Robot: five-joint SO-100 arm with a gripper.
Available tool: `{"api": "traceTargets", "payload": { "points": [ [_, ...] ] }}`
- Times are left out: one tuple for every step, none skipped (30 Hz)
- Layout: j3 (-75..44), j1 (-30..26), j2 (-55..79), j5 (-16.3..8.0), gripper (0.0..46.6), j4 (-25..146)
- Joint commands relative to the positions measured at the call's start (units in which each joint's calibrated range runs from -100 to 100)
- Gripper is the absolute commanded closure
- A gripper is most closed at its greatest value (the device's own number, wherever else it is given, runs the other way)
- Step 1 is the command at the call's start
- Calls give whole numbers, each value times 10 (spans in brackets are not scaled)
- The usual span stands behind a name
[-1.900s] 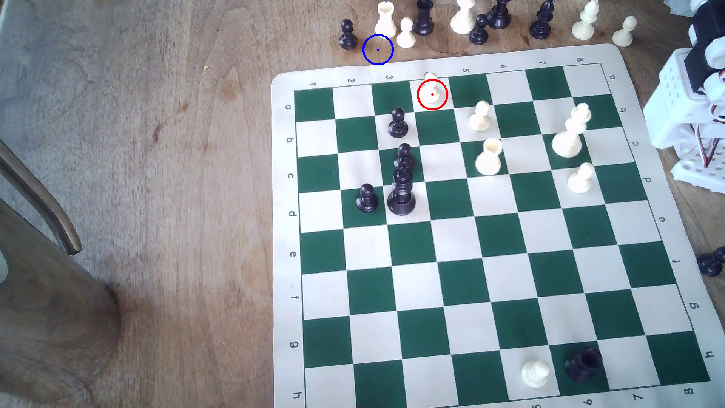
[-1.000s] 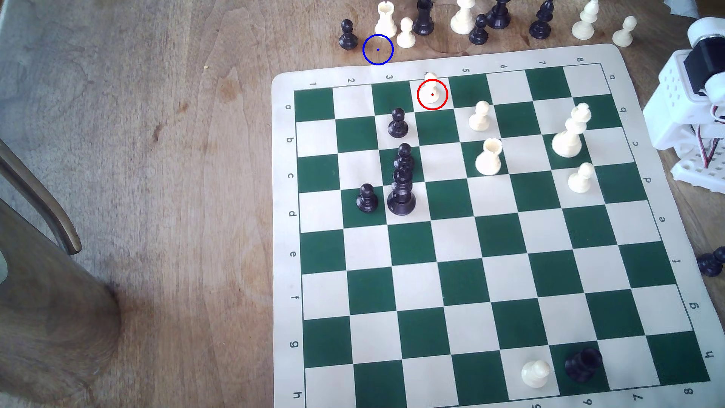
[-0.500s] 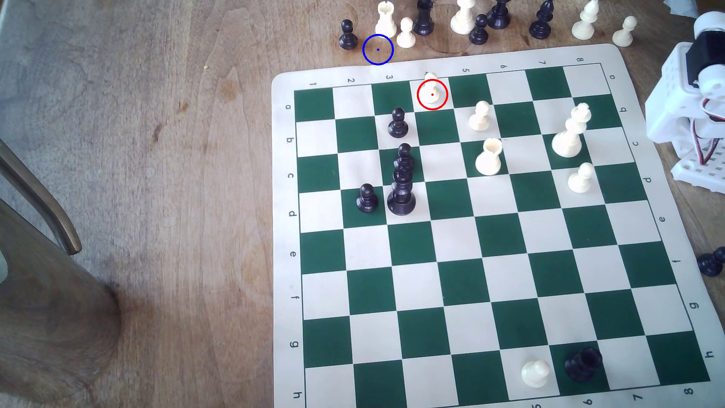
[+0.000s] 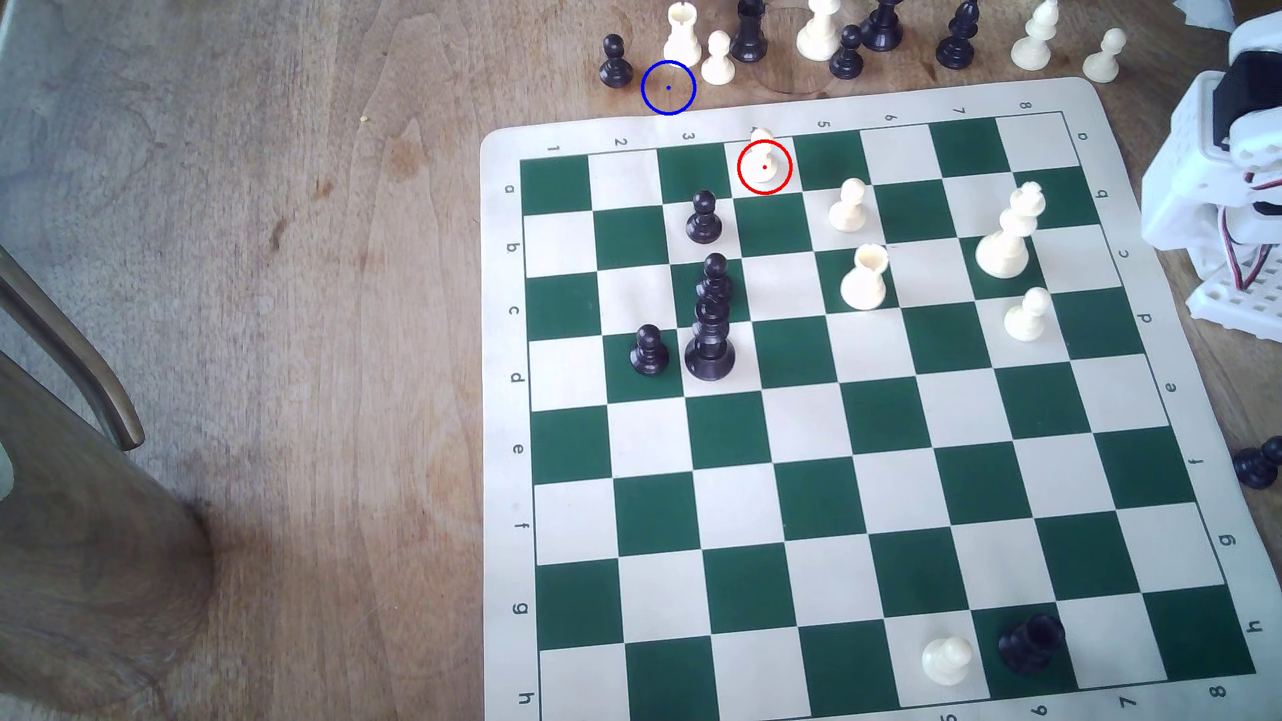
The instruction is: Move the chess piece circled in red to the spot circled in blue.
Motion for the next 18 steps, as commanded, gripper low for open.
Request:
{"api": "traceTargets", "payload": {
  "points": [
    [-118, -15, 135, -21, 318, -4],
    [-116, -15, 158, -20, 321, -12],
    [-112, -15, 170, -19, 325, -15],
    [-112, -15, 186, -19, 331, -15],
    [-111, -15, 198, -18, 334, -15],
    [-102, -13, 224, -18, 339, -25],
    [-94, -12, 233, -18, 339, -34],
    [-87, -9, 245, -18, 339, -42],
    [-85, -5, 259, -18, 339, -44],
    [-79, -2, 270, -18, 339, -50],
    [-38, 5, 274, -17, 322, -100],
    [-22, 7, 276, -17, 318, -119],
    [-11, 10, 281, -17, 314, -134],
    [-5, 12, 287, -17, 313, -144],
    [-1, 15, 299, -17, 316, -151],
    [1, 16, 304, -17, 319, -153],
    [2, 16, 310, -17, 321, -155],
    [5, 17, 314, -17, 322, -158]
  ]
}}
